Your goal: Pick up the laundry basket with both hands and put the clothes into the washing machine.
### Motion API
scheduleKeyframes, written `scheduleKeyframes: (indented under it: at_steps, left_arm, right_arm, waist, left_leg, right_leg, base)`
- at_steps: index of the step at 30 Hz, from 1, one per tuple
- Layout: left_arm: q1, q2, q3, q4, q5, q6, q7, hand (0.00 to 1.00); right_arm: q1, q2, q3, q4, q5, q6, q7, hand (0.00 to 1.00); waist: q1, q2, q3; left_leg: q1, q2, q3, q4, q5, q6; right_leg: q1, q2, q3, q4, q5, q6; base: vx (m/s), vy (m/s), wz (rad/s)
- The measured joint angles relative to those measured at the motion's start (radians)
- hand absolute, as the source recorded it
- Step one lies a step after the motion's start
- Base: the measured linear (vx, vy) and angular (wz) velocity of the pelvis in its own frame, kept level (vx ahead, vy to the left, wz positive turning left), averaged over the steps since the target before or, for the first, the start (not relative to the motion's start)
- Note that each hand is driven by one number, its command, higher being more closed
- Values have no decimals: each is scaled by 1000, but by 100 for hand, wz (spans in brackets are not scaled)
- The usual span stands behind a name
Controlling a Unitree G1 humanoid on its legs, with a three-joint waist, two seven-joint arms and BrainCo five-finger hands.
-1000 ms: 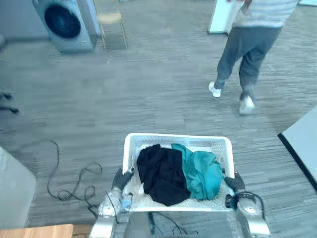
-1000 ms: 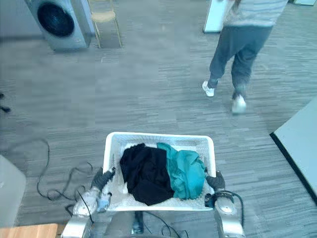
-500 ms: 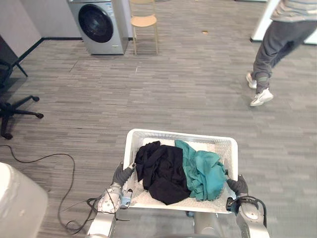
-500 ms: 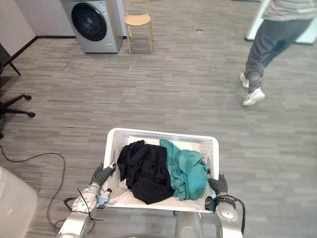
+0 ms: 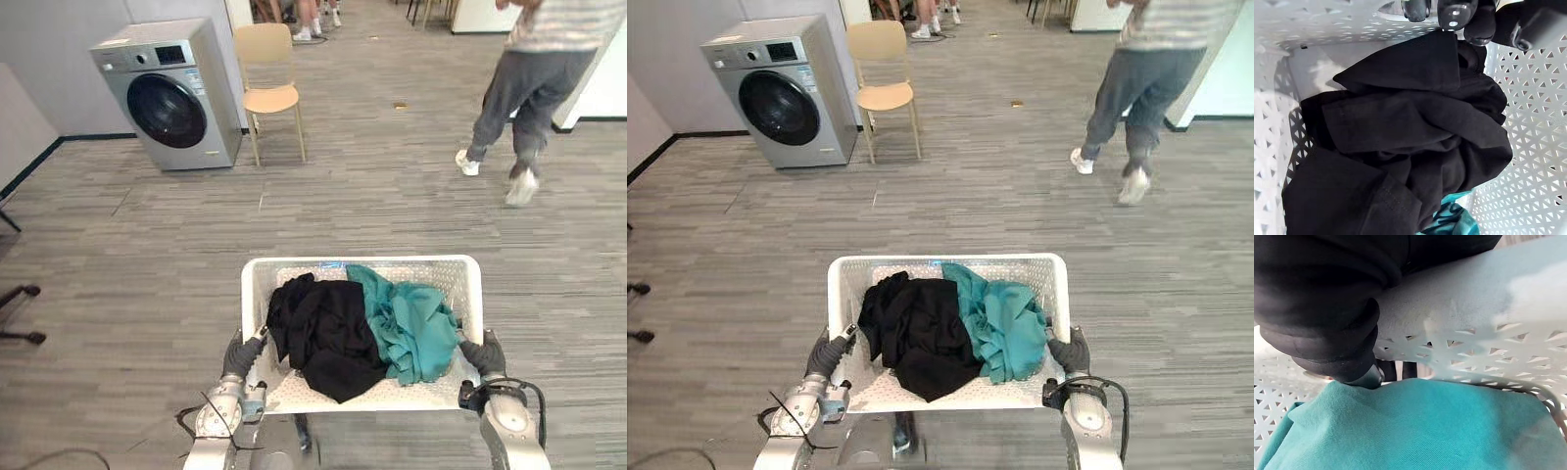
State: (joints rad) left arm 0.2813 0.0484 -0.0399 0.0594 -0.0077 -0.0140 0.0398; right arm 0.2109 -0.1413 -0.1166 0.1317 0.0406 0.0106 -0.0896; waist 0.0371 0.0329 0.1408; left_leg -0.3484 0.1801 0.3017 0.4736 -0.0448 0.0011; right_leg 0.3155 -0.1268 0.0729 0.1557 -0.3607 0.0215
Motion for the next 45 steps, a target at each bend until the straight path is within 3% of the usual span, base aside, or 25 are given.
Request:
scheduleKeyframes:
  at_steps: [1, 2, 3, 4, 5, 6, 7, 9, 11, 13, 14, 15, 17, 18, 19, 21, 23, 25, 26, 27, 28, 29, 33, 34, 45]
  left_arm:
    - [-5, 0, 7, 10, 1, 15, 8, 100]
    - [-1, 3, 2, 20, 1, 30, 8, 100]
    - [5, 5, 0, 25, 1, 33, 9, 100]
    - [11, 10, -3, 28, 1, 39, 11, 100]
    - [21, 26, -18, 26, 1, 47, 16, 100]
    - [16, 34, -20, 21, 1, 48, 20, 100]
    - [5, 36, -29, 21, 5, 48, 26, 100]
    - [-8, 36, -52, 19, 19, 48, 25, 100]
    - [-32, 49, -78, 15, 18, 47, 25, 100]
    - [-35, 56, -80, -19, 18, 47, 25, 100]
    - [-31, 61, -83, -25, 19, 47, 26, 100]
    - [-35, 43, -85, -10, 19, 48, 26, 100]
    - [-40, 15, -80, -11, 20, 50, 27, 100]
    - [-44, 1, -73, -11, 20, 49, 26, 100]
    - [-39, -10, -57, -11, 20, 49, 25, 100]
    - [-37, -6, -57, -12, 20, 41, 23, 100]
    - [-27, 3, -57, -12, 20, 36, 14, 100]
    - [-26, 4, -57, -11, 20, 36, 10, 100]
    - [-26, 3, -61, -10, 20, 34, 10, 100]
    - [-26, 2, -73, -10, 20, 34, 10, 100]
    - [-26, 1, -89, -9, 20, 28, 16, 100]
    - [-33, 4, -90, 13, 20, 27, 24, 100]
    - [-34, 58, -112, 24, 18, 27, 25, 100]
    - [-75, 42, -119, 134, 15, 11, 27, 100]
    - [-94, 79, -132, 164, -23, 6, 27, 100]
  right_arm:
    - [-20, -5, 6, 38, 0, 0, 3, 100]
    - [-27, -3, 8, 79, 0, 1, 5, 100]
    - [-26, -1, 7, 97, 0, 1, 6, 100]
    - [-22, 4, 7, 108, 0, 1, 7, 100]
    - [-5, 21, 15, 110, 0, 0, 9, 100]
    - [3, 34, 15, 97, 0, -1, 9, 100]
    - [18, 38, 2, 75, 0, -1, 9, 100]
    - [56, 51, -23, 33, 1, 0, 8, 100]
    - [99, 60, -43, -28, 11, -1, 7, 100]
    - [106, 61, -43, -56, 35, -1, 4, 100]
    - [121, 63, -40, -68, 37, -3, 0, 100]
    - [122, 45, -42, -66, 40, -1, -4, 100]
    - [124, 15, -40, -90, 46, 1, -3, 100]
    - [122, 6, -41, -100, 49, 1, -3, 100]
    - [123, 2, -39, -109, 51, 1, -3, 100]
    - [126, 3, -37, -111, 63, 1, -3, 100]
    - [139, 9, -31, -112, 70, 0, -7, 100]
    - [140, 9, -28, -114, 71, 0, -14, 100]
    - [141, 7, -28, -114, 72, 0, -19, 100]
    - [148, 3, -29, -114, 73, -2, -20, 100]
    - [156, -14, -30, -117, 94, -8, -23, 100]
    - [152, -2, -31, -107, 101, 2, -26, 100]
    - [181, 41, -32, -95, 105, 8, -26, 100]
    - [147, 27, -34, 10, 111, -3, -25, 100]
    - [112, 29, -38, 84, 116, -16, -11, 100]
  waist:
    - [-24, -19, -5]
    - [-27, -36, 3]
    - [-26, -51, 12]
    - [-23, -65, 18]
    - [-19, -89, 4]
    - [-20, -103, 0]
    - [-30, -93, 3]
    - [-52, -46, 8]
    - [-79, -12, 1]
    - [-75, -25, -10]
    - [-83, -57, -35]
    - [-84, -29, -48]
    - [-77, 9, -55]
    - [-77, 26, -46]
    - [-63, 39, -38]
    - [-44, 68, -19]
    - [-24, 48, -5]
    - [-10, 38, -1]
    - [-2, 30, -4]
    - [-1, 29, -9]
    - [5, 43, -18]
    - [-9, 31, -30]
    - [-21, -72, -76]
    - [-25, -66, -85]
    - [-58, -71, -90]
  left_leg:
    - [-5, -26, -1, 63, -59, 45]
    - [45, -57, 6, 125, -129, 100]
    - [90, -78, 11, 132, -149, 112]
    - [142, -100, 18, 105, -166, 128]
    - [249, -151, 20, 15, -212, 114]
    - [316, -185, 18, -40, -236, 108]
    - [393, -201, 3, -87, -248, 112]
    - [522, -189, -42, -173, -257, 108]
    - [619, -151, -69, -217, -271, 68]
    - [690, -133, -67, -221, -318, -9]
    - [748, -134, -107, -195, -337, -39]
    - [753, -108, -127, -164, -334, -41]
    - [682, -54, -187, 55, -241, -64]
    - [614, -30, -213, 212, -122, -72]
    - [521, -1, -248, 413, 114, -133]
    - [379, 47, -271, 710, 132, -143]
    - [227, 72, -228, 815, 37, -81]
    - [156, 117, -140, 661, -50, -29]
    - [158, 118, -82, 416, -74, -19]
    - [181, 101, -55, 247, -67, -22]
    - [218, 69, -56, -43, 15, -53]
    - [268, 34, -47, -100, -31, -70]
    - [369, -65, -7, -311, 6, -52]
    - [458, -112, -2, -497, 61, -67]
    - [465, -109, 6, -547, 80, -71]
  right_leg:
    - [-6, -28, 23, 62, 26, 17]
    - [-55, -53, 68, 292, 92, 70]
    - [-89, -60, 83, 428, 159, 99]
    - [-134, -68, 98, 561, 259, 135]
    - [-262, -76, 118, 819, 432, 159]
    - [-368, -74, 119, 994, 397, 127]
    - [-475, -49, 97, 1087, 314, 87]
    - [-593, -14, -5, 1022, 182, 50]
    - [-670, -15, -145, 671, 143, 25]
    - [-689, 7, -212, 313, 239, -13]
    - [-686, 16, -177, 269, 440, -33]
    - [-692, 33, -182, 334, 387, -33]
    - [-665, 52, -213, 406, 290, -47]
    - [-618, 67, -230, 397, 260, -54]
    - [-539, 94, -232, 342, 242, -70]
    - [-386, 143, -222, 234, 234, -81]
    - [-231, 141, -214, 105, 231, -85]
    - [-149, 124, -199, 29, 226, -75]
    - [-125, 102, -184, 11, 215, -54]
    - [-123, 93, -178, 18, 203, -36]
    - [-123, 91, -167, 52, 154, 17]
    - [-119, 61, -153, 86, 135, 27]
    - [-148, -18, -138, 139, 141, 37]
    - [-249, -51, -89, 14, 217, 105]
    - [-235, -41, -86, -59, 243, 106]
  base:
    - [911, 412, 18]
    - [1111, 495, 20]
    - [746, 332, 3]
    - [848, 331, -9]
    - [635, 207, -2]
    - [931, 245, 14]
    - [746, 114, 39]
    - [736, 77, 54]
    - [844, -13, 77]
    - [890, -150, 56]
    - [850, -197, 45]
    - [1011, -227, 44]
    - [621, -150, 13]
    - [583, -148, 3]
    - [845, -157, -14]
    - [802, -103, -32]
    - [537, -30, -29]
    - [462, 14, -36]
    - [452, 62, -41]
    - [431, 111, -40]
    - [432, 167, -20]
    - [521, 225, 1]
    - [375, 152, 12]
    - [62, 21, 0]
    - [11, 0, -1]
